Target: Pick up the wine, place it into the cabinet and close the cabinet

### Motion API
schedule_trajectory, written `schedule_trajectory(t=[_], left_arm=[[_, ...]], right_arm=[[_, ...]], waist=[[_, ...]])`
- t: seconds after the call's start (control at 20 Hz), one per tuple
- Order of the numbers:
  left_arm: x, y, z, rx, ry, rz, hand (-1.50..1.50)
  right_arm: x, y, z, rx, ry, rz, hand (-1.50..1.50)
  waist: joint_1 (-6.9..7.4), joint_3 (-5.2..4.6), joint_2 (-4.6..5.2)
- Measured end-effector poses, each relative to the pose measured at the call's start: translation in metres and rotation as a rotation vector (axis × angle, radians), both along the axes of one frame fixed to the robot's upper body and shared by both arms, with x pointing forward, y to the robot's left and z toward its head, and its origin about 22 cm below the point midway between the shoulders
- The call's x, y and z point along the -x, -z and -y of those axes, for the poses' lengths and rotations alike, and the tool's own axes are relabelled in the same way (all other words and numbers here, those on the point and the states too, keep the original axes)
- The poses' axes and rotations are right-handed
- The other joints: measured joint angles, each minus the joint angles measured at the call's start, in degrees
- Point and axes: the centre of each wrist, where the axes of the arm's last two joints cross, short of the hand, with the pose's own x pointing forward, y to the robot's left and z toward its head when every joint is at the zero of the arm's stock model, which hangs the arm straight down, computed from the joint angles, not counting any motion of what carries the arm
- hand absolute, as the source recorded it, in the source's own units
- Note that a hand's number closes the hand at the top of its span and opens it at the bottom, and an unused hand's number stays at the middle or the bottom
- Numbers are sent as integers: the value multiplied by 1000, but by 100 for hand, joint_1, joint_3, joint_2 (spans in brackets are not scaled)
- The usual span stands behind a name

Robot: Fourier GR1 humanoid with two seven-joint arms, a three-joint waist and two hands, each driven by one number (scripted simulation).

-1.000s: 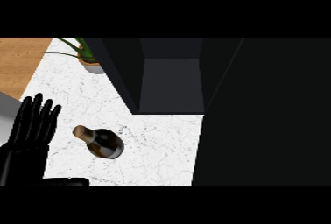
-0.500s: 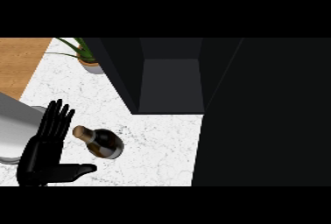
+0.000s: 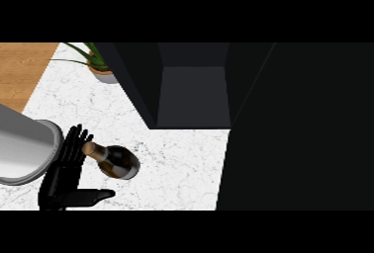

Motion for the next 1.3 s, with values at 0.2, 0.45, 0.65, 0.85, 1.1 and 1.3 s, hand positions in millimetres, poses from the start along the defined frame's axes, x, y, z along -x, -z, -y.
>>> schedule_trajectory(t=[0.2, 0.45, 0.65, 0.85, 1.1, 1.3], left_arm=[[-3, 31, -1, 12, 11, -12, -150], [-2, 61, 1, 27, 27, -31, -150], [-2, 80, 9, 53, 39, -40, -150], [-1, 94, 13, 103, 36, -45, -150], [-5, 104, 10, 162, 62, -50, -150], [-6, 107, 12, 173, 72, -55, -150]], right_arm=[[1, 4, -1, -5, -9, -1, -150], [3, 7, 0, 0, -11, -4, -150], [4, 7, -1, -6, -19, -8, -150], [4, 7, -2, -8, -19, -2, -150], [3, 5, -1, 5, -20, 1, -150], [-2, 0, -3, 0, -19, 7, -150]], waist=[[-14, 0, 2], [-17, 0, 2], [-17, 0, 2], [-15, 0, 3], [-18, 28, -12], [8, 76, -34]])
